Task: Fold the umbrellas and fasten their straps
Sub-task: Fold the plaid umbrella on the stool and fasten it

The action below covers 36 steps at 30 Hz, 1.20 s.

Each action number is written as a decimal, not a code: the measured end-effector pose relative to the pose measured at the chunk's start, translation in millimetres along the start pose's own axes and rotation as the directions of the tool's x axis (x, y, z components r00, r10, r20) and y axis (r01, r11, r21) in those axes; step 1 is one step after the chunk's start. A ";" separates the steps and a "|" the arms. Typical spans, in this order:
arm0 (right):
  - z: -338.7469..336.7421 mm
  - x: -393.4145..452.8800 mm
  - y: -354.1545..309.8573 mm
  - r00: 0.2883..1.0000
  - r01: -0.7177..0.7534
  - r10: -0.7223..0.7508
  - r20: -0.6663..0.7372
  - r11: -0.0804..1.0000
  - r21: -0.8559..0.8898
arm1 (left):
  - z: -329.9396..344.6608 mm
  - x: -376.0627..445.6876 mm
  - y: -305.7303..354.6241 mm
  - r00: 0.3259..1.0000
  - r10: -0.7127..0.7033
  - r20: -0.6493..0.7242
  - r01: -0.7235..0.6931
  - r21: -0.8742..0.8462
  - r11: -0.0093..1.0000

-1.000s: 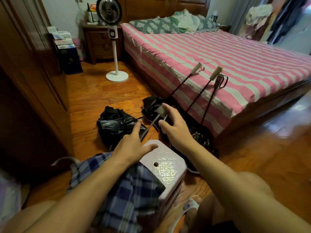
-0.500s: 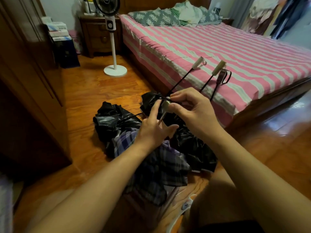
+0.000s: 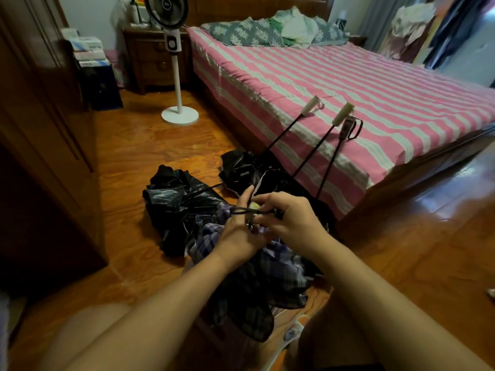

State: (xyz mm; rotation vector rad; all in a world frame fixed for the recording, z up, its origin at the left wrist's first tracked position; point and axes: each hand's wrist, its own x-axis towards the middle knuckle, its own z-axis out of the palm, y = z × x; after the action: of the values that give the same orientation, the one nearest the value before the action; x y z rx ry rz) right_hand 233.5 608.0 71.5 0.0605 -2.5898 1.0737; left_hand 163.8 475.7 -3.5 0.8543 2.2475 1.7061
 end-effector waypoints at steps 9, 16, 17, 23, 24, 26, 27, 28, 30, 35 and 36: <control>21.3 28.0 -16.8 0.990 0.009 -0.007 0.143 1.000 -0.010 | -46.6 -17.3 -14.6 0.998 -0.059 0.029 0.058 0.033 0.998; 26.8 40.9 -20.7 0.984 -0.040 0.036 0.177 0.999 0.019 | -64.9 -12.4 -22.5 0.970 -0.232 0.076 0.240 -0.136 0.961; 28.6 41.4 -21.1 0.983 -0.047 0.040 0.182 0.998 0.034 | -64.1 -12.9 -21.4 0.969 -0.232 0.080 0.241 -0.125 0.963; 41.1 42.5 -29.2 0.969 -0.121 0.086 0.233 0.983 0.138 | -53.4 -7.9 -18.8 0.946 -0.319 0.062 0.324 -0.085 0.942; 42.3 42.3 -29.4 0.970 -0.125 0.091 0.227 0.982 0.140 | -52.0 -6.7 -19.7 0.945 -0.324 0.054 0.325 -0.031 0.945; 41.4 41.2 -26.5 0.975 -0.129 0.093 0.204 0.977 0.168 | -49.9 -6.1 -21.1 0.951 -0.307 0.026 0.307 0.015 0.952; 38.9 40.5 -23.7 0.977 -0.133 0.097 0.191 0.974 0.183 | -49.1 -7.1 -18.8 0.955 -0.295 0.013 0.295 0.002 0.955; 35.0 39.7 -20.5 0.978 -0.135 0.101 0.184 0.974 0.184 | -48.0 -7.9 -17.7 0.957 -0.290 0.011 0.290 -0.018 0.957; 27.0 37.7 -14.7 0.976 -0.129 0.098 0.194 0.979 0.158 | -46.0 -9.6 -13.9 0.958 -0.283 0.037 0.284 -0.047 0.958; 28.6 37.9 -7.6 0.978 -0.102 0.072 0.198 0.985 0.142 | -41.6 -9.8 -17.1 0.962 -0.273 0.016 0.273 -0.117 0.955; 31.1 37.6 -6.7 0.980 -0.077 0.053 0.190 0.990 0.119 | -40.2 -9.5 -16.3 0.962 -0.274 0.005 0.273 -0.116 0.955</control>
State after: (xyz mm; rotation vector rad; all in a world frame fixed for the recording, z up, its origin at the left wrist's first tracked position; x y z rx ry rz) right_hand 190.2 584.9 67.7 0.1126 -2.7014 1.3131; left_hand 147.0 434.8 -7.6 0.4820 2.1307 1.6938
